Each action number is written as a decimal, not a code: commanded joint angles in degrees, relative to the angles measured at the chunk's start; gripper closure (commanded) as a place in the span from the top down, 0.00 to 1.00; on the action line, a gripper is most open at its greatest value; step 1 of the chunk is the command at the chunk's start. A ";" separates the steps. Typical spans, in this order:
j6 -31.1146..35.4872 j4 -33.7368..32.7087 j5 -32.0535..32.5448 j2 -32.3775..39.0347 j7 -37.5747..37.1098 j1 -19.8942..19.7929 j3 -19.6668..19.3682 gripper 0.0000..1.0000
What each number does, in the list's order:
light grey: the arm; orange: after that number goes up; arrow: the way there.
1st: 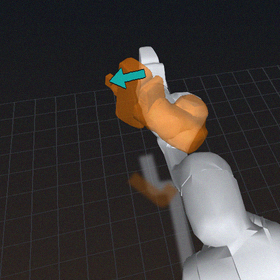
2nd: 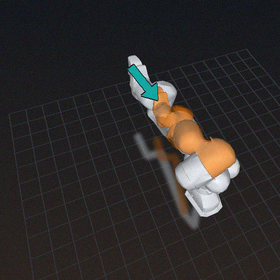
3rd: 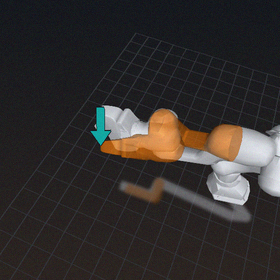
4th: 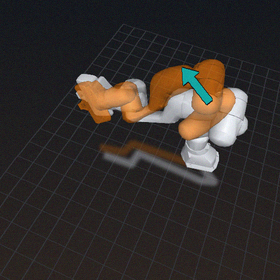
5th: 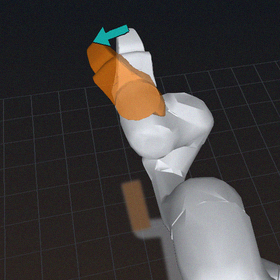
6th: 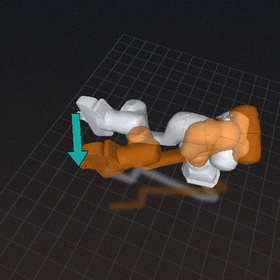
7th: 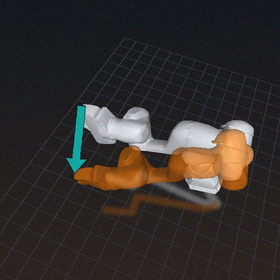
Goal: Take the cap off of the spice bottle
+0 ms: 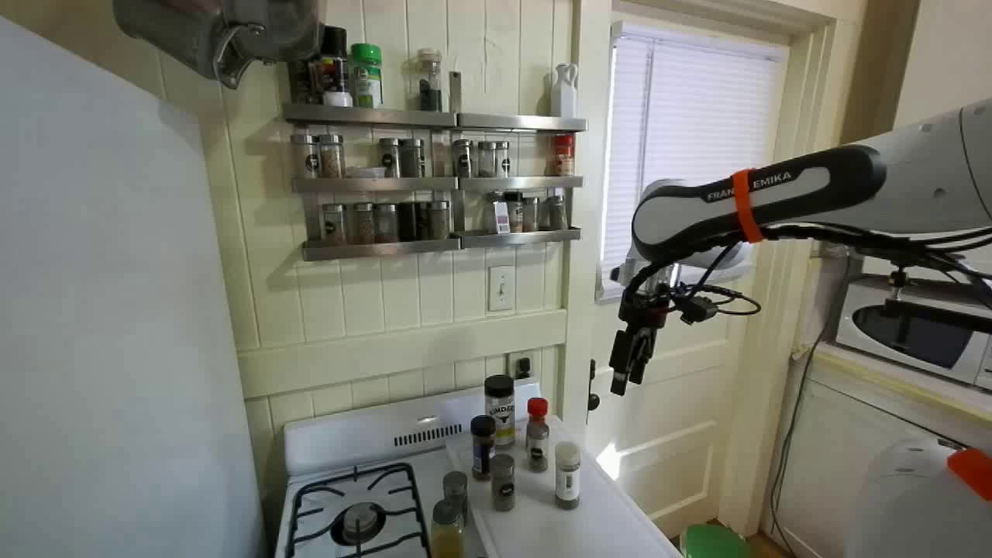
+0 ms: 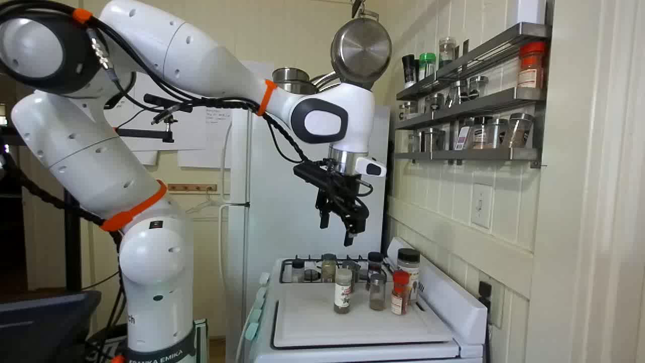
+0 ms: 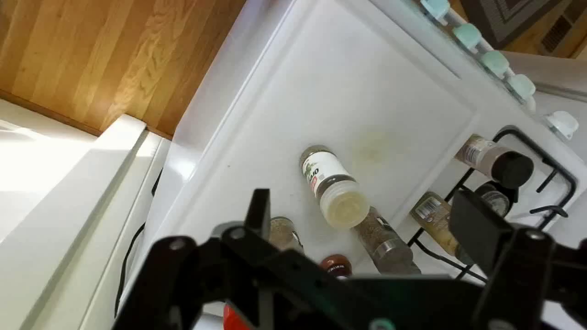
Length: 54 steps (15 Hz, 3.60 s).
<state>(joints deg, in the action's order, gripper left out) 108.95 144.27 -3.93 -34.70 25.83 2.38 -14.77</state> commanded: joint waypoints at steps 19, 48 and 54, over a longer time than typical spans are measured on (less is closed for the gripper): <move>8.40 -2.81 8.47 12.95 -19.47 -2.06 13.81 1.00; 18.65 2.20 4.26 17.05 -24.04 0.20 17.42 0.68; 16.96 2.46 7.90 16.65 -30.15 -0.50 18.92 0.69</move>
<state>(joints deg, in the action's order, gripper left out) 127.49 145.72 1.67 -16.69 -0.42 2.53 3.01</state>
